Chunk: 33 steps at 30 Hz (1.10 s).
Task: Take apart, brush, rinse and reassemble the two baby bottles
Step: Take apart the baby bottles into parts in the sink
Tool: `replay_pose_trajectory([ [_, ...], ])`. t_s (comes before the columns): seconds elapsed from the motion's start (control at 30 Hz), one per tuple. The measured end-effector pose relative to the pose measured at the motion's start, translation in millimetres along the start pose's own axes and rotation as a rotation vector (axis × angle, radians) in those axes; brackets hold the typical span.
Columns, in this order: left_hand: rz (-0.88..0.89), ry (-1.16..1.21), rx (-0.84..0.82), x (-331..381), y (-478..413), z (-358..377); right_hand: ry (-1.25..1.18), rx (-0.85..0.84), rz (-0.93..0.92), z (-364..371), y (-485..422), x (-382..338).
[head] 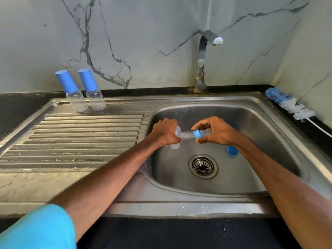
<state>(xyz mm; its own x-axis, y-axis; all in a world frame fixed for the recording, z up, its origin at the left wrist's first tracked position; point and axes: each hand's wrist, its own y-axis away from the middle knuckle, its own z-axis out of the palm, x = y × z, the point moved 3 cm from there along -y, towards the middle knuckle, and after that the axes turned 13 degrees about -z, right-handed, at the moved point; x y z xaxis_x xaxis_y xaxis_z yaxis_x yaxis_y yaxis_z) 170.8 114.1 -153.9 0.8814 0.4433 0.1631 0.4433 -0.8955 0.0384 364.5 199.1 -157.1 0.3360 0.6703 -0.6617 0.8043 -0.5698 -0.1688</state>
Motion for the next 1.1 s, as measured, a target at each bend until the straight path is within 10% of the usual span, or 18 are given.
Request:
replay_pose_trajectory([
  [0.63,0.112,-0.28,-0.027,15.9,-7.5,7.2,0.043,-0.049,0.027,5.1,-1.6,2.5],
  [1.1,0.307,1.024,0.002,31.6,33.0,-14.7,-0.729,0.301,0.073,-27.6,17.9,-17.3],
])
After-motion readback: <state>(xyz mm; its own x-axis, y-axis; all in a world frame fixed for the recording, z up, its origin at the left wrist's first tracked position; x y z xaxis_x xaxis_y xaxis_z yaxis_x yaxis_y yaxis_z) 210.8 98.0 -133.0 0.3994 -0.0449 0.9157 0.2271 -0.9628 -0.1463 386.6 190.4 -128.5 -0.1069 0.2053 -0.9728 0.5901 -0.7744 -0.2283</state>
